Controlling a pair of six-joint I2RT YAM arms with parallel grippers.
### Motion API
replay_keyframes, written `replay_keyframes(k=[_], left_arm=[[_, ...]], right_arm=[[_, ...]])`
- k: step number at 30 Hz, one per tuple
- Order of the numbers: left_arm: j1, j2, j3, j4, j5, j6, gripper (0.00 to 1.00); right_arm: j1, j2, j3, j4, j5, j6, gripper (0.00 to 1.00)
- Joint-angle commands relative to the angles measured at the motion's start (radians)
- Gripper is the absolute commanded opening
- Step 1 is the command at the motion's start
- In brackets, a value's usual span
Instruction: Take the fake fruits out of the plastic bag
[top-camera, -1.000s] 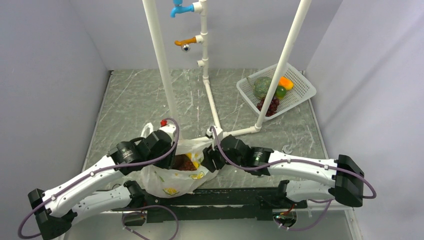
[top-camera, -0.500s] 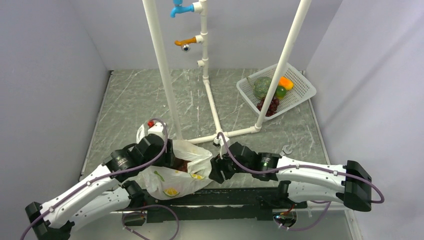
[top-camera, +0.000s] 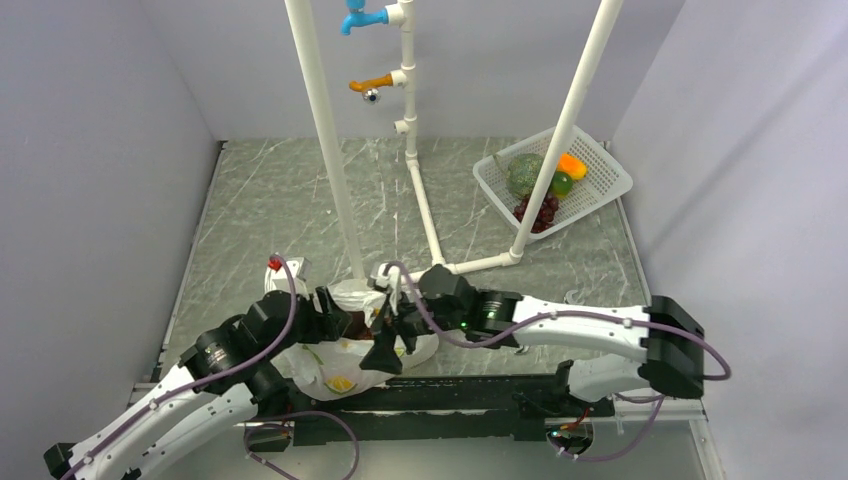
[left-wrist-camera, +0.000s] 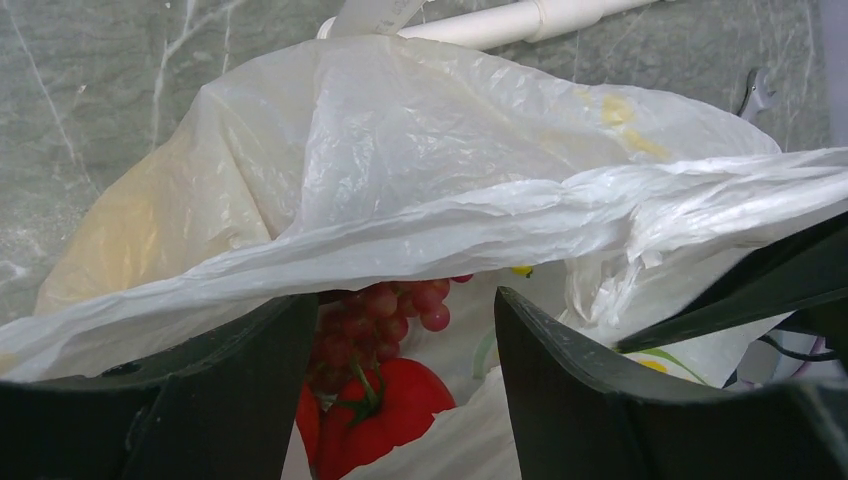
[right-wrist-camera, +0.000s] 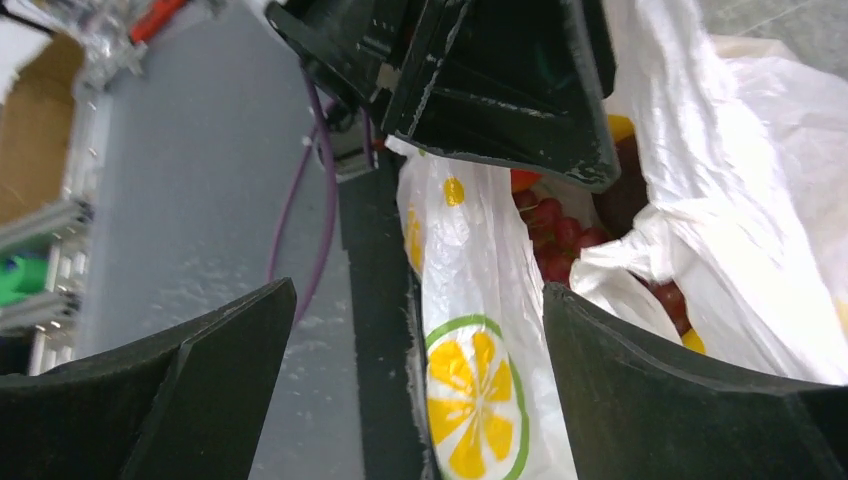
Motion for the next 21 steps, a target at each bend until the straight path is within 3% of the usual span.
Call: replay_keyframes(k=[1, 6, 10, 15, 21], left_arm=[[0.004, 0.028, 0.028, 0.053, -0.004, -0.015, 0.71], [0.008, 0.127, 0.035, 0.103, -0.022, 0.001, 0.71], [0.032, 0.195, 0.054, 0.089, -0.074, -0.002, 0.71], [0.081, 0.191, 0.041, 0.082, -0.097, -0.018, 0.72], [0.117, 0.139, -0.005, 0.101, -0.015, -0.009, 0.75]], right_arm=[[0.046, 0.096, 0.054, 0.109, -0.004, -0.152, 0.90], [0.147, 0.168, 0.054, 0.075, 0.100, -0.220, 0.53], [0.243, 0.190, -0.025, 0.105, 0.143, -0.196, 0.33], [0.311, 0.229, -0.135, 0.149, 0.203, -0.153, 0.26], [0.313, 0.224, -0.160, 0.155, 0.267, -0.130, 0.30]])
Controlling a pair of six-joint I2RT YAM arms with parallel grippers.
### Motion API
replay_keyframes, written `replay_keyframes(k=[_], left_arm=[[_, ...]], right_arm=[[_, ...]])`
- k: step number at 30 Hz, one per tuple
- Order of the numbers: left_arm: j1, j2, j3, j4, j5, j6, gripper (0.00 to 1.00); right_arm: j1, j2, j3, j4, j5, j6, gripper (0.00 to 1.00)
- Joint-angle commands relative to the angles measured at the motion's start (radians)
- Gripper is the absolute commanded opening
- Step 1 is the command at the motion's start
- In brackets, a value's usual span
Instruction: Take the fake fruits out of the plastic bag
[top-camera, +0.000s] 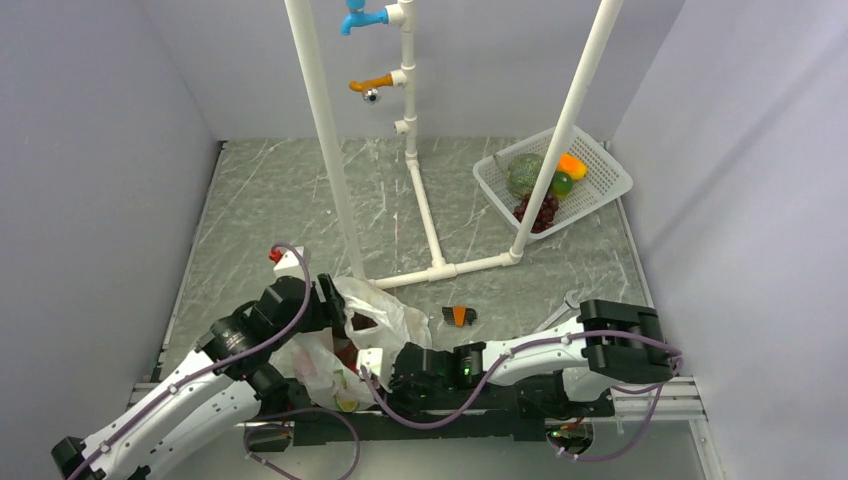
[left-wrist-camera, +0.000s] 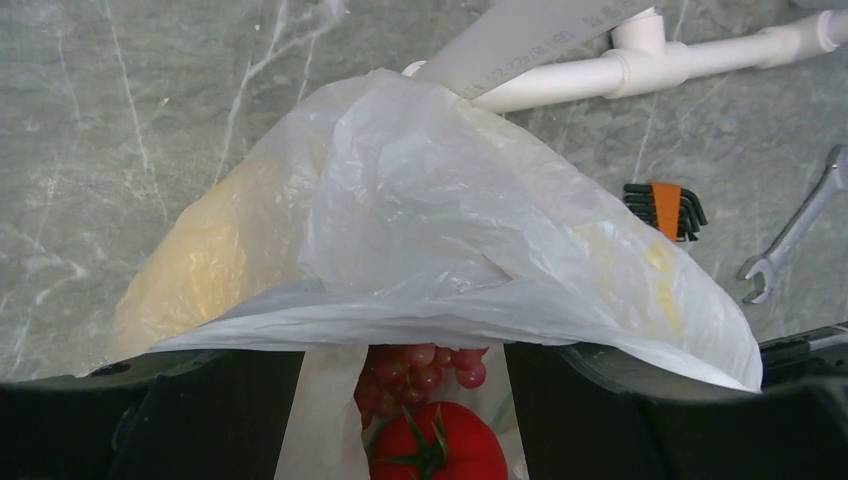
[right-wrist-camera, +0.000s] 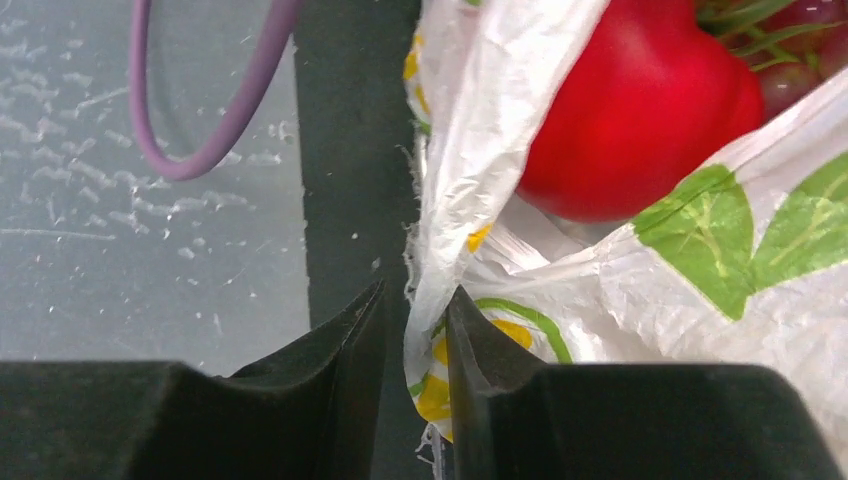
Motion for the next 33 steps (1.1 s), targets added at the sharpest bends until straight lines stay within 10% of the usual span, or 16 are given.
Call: replay_keyframes(k=[1, 13, 23, 33], left_arm=[[0.021, -0.028, -0.016, 0.039, 0.064, 0.003, 0.76], [0.020, -0.133, 0.099, -0.031, 0.237, 0.025, 0.85], [0.020, -0.237, 0.118, -0.026, 0.314, -0.010, 0.75], [-0.020, -0.291, -0.147, 0.142, 0.482, -0.167, 0.53]], right_arm=[[0.003, -0.041, 0.019, 0.030, 0.080, 0.024, 0.34], [-0.007, -0.320, 0.075, -0.003, 0.268, 0.081, 0.88], [-0.009, -0.080, 0.176, 0.109, 0.491, 0.105, 0.33], [0.011, -0.055, 0.026, 0.171, 0.652, 0.131, 0.37]])
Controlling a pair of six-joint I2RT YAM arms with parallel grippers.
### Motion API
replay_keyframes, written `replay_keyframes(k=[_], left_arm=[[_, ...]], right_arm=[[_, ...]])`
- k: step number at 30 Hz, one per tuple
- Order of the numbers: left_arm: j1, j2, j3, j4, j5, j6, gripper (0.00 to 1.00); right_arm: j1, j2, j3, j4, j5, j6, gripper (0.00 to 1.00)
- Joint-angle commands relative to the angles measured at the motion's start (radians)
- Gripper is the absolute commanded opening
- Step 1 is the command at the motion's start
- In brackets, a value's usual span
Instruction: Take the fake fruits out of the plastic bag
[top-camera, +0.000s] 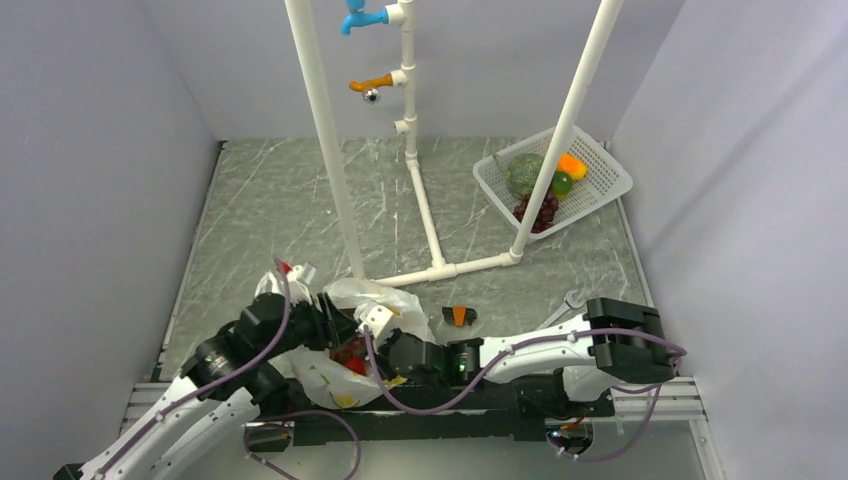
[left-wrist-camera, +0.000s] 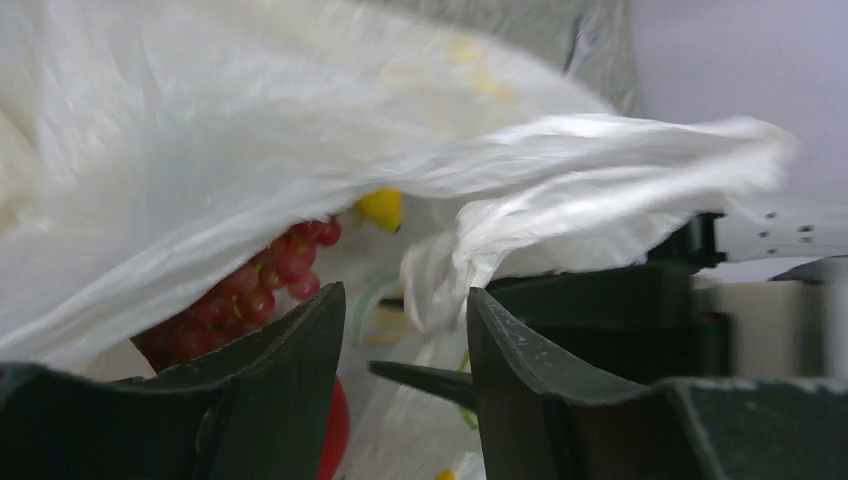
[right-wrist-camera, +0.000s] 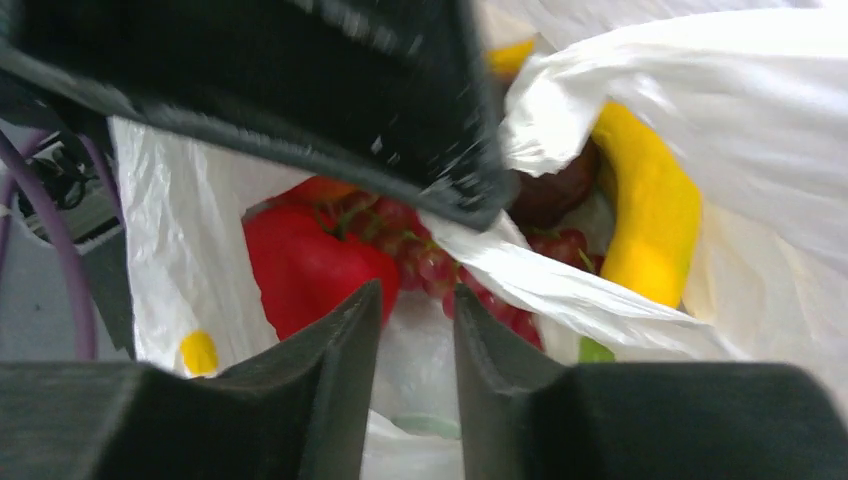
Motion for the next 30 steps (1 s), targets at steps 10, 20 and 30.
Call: replay_keyframes(k=[10, 20, 30], left_arm=[[-0.123, -0.058, -0.209, 0.030, 0.069, -0.096, 0.55], [-0.236, 0.146, -0.247, 0.204, -0.016, -0.064, 0.57], [-0.316, 0.302, -0.249, 0.340, -0.091, -0.075, 0.57]], right_arm=[[-0.007, -0.190, -0.271, -0.071, 0.320, 0.247, 0.65], [-0.034, -0.315, -0.315, -0.255, 0.348, 0.369, 0.83], [-0.028, -0.462, -0.178, -0.118, -0.135, 0.157, 0.65]])
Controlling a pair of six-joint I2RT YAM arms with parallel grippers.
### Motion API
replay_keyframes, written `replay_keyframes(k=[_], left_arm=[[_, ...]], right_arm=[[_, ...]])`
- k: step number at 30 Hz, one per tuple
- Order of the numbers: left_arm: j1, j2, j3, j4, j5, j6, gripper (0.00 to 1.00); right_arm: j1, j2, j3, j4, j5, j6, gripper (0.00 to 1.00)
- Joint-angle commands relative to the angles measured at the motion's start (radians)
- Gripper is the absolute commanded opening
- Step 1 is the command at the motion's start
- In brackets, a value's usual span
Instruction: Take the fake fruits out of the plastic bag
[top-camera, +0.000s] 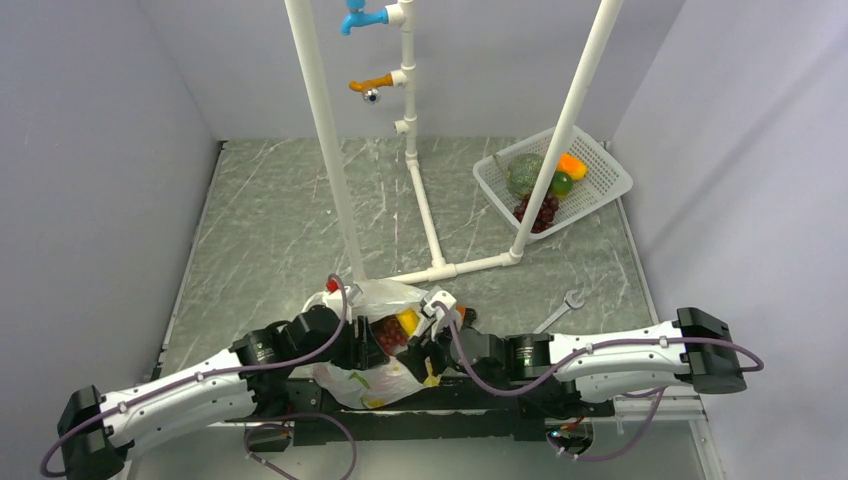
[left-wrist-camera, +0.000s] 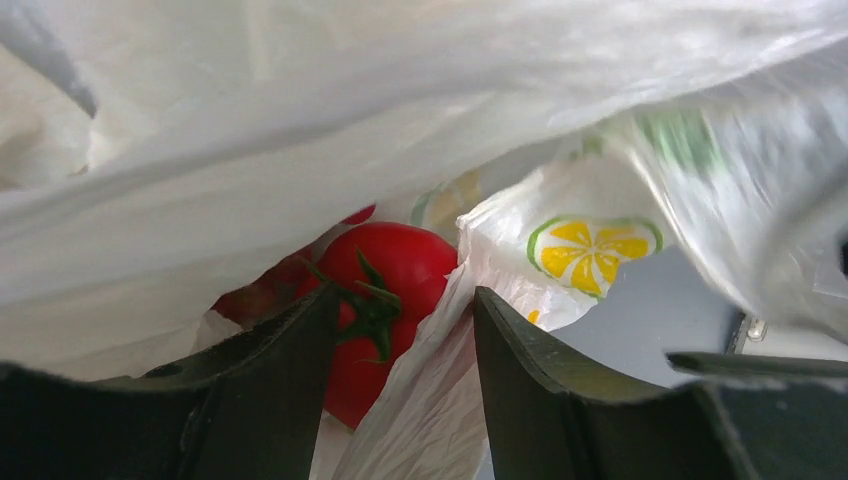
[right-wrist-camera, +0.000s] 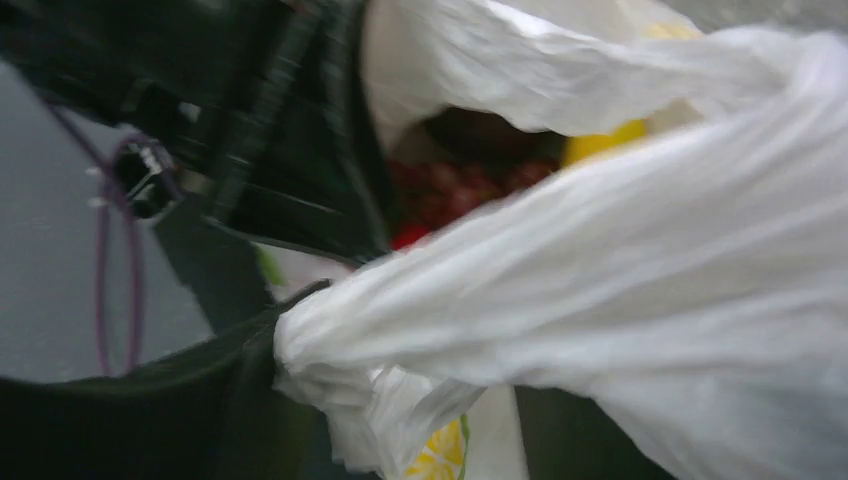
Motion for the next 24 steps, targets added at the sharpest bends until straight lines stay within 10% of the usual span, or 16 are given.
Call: replay_keyframes(k=[1, 4, 10, 16, 20, 24], left_arm=[[-0.035, 0.054, -0.011, 0.057, -0.061, 0.007, 0.57], [-0.052, 0.070, -0.007, 0.052, -0.075, 0.000, 0.57], [-0.064, 0.037, -0.014, 0.016, -0.129, -0.017, 0.58], [-0.064, -0.023, -0.037, 0.005, -0.153, -0.028, 0.59], [-0.064, -0.044, -0.026, -0.028, -0.164, -0.019, 0.60], [-0.064, -0.061, 0.004, -0.072, -0.178, -0.003, 0.62]], right_arm=[[0.000, 0.021, 0.104, 0.102, -0.185, -0.046, 0.56], [-0.030, 0.077, 0.128, 0.131, -0.196, -0.036, 0.36], [-0.064, 0.070, 0.119, 0.089, -0.193, 0.019, 0.27], [-0.182, -0.150, 0.053, -0.508, 0.299, 0.372, 0.45], [-0.262, -0.291, 0.013, -0.651, 0.190, 0.460, 0.47], [-0.264, -0.366, 0.004, -0.602, -0.091, 0.348, 0.73]])
